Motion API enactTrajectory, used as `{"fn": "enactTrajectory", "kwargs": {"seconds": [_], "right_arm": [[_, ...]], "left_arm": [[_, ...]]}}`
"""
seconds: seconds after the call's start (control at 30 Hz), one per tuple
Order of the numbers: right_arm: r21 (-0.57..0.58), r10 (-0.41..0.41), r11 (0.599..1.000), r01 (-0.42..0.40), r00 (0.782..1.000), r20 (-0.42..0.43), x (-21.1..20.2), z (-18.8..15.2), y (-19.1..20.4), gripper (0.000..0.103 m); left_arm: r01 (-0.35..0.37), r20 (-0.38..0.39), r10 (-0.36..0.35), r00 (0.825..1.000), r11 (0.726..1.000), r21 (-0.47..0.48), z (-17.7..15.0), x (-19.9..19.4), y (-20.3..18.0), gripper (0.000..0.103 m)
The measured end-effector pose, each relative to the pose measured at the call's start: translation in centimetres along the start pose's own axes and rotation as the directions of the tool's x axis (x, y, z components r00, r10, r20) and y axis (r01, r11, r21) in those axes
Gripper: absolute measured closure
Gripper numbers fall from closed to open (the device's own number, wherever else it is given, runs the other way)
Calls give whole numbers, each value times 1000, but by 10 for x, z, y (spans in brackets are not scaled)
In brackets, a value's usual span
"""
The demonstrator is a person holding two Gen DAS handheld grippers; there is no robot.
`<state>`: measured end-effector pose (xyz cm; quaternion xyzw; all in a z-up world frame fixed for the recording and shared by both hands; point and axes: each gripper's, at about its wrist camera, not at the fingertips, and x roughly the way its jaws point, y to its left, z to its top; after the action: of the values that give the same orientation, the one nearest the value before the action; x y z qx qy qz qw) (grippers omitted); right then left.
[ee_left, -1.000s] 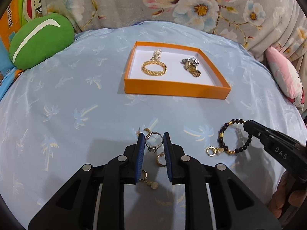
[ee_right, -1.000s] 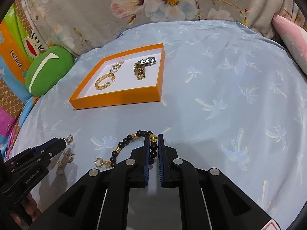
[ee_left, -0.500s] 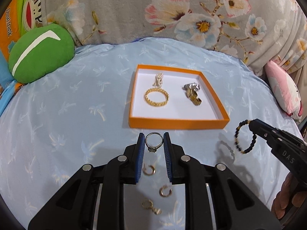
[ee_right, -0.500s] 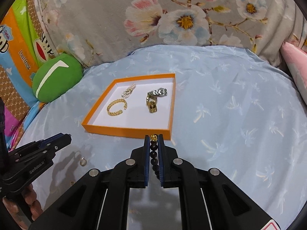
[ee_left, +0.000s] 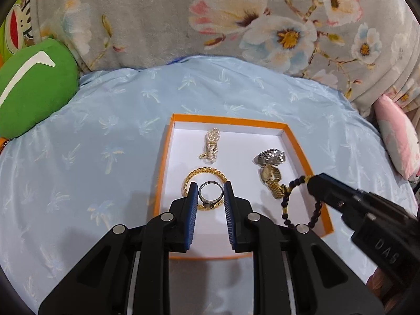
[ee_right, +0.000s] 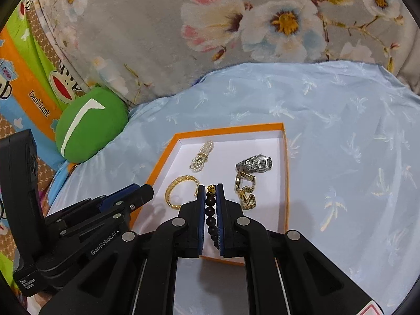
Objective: Organize jewelry
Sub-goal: 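Carry the silver ring and bracelet into the orange box, opening the left tool, then open the right tool to drop the bracelet and lift both tools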
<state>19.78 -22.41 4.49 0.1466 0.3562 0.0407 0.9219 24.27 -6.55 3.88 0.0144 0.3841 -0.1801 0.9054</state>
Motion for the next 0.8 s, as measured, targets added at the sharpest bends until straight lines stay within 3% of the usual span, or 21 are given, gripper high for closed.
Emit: {"fn": "enactTrajectory", "kwargs": {"seconds": [0.23,0.5,0.67,0.73,0.8], "right_arm": [[-12,-84,996,83,995,-59,21,-16,-18,96],[-80,-177,981,174,984,-31,21,-24,-15,95],[-99,-191,977,190,982,-3,16,-24,-11,90],[-95,-186,978,186,983,8,13,-24,-10,89],[-92,-178,979,179,984,18,9,-24,-10,88]], "left_arm": [[-17,-69,18,997,1000,18,-12,32,-4,84],[-35,-91,37,995,999,20,-20,42,0,82],[-51,-90,52,995,999,15,-22,42,3,67],[-45,-78,45,996,999,8,-22,38,4,54],[-54,-55,54,997,999,3,-22,32,5,49]]}}
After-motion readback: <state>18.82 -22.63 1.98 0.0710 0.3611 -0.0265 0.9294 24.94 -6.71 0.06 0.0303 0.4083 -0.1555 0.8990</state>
